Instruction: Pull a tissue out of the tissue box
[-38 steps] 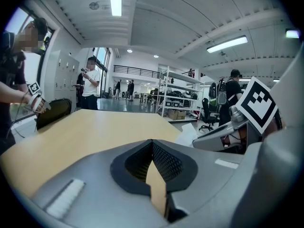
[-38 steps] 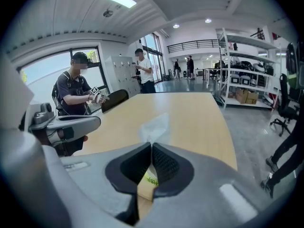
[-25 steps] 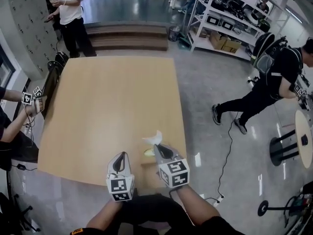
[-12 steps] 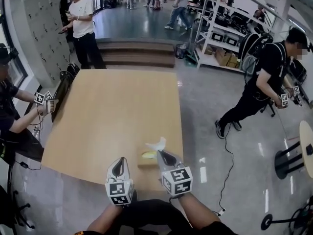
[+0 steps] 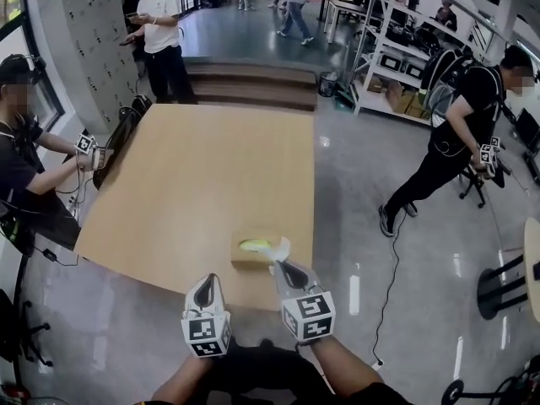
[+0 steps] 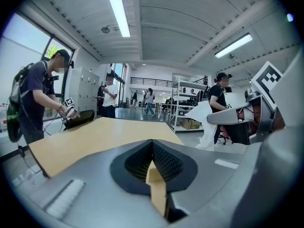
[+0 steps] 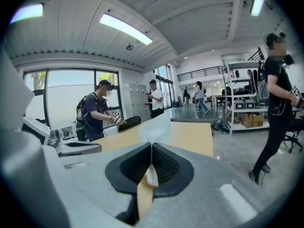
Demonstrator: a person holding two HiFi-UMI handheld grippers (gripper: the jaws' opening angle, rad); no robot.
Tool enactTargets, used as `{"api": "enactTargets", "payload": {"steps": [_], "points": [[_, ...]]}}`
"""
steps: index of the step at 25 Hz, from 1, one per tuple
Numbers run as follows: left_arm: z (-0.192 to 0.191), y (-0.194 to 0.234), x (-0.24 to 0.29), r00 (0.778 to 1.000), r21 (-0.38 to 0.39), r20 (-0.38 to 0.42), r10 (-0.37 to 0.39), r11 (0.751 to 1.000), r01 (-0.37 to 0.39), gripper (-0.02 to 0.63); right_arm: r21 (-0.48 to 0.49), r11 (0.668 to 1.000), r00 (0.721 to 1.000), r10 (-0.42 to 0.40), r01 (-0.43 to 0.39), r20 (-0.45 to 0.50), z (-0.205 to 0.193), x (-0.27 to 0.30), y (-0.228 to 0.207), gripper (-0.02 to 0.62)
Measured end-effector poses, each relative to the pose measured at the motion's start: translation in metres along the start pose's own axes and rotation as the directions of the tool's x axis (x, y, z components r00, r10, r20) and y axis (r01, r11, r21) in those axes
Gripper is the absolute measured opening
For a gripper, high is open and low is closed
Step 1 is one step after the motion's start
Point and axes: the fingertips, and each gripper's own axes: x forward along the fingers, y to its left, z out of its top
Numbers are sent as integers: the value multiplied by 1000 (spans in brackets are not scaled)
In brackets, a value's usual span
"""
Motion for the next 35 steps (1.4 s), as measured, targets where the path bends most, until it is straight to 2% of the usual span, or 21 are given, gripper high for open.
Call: {"api": "enactTargets", "payload": {"steps": [6, 14, 35], "points": [[-21, -2, -30, 998, -6, -42, 40, 999, -41, 17, -16, 1000, 1000, 10, -10, -3, -15, -19, 6, 2], [-16, -3, -50, 999, 22, 5, 41, 999, -41, 17, -13, 1000, 999, 19, -19, 28, -16, -31, 21, 2], [-10, 34, -124, 998, 60, 52, -47, 997, 44, 18, 4, 996, 996, -88, 88, 31, -29, -80, 103, 0]]}}
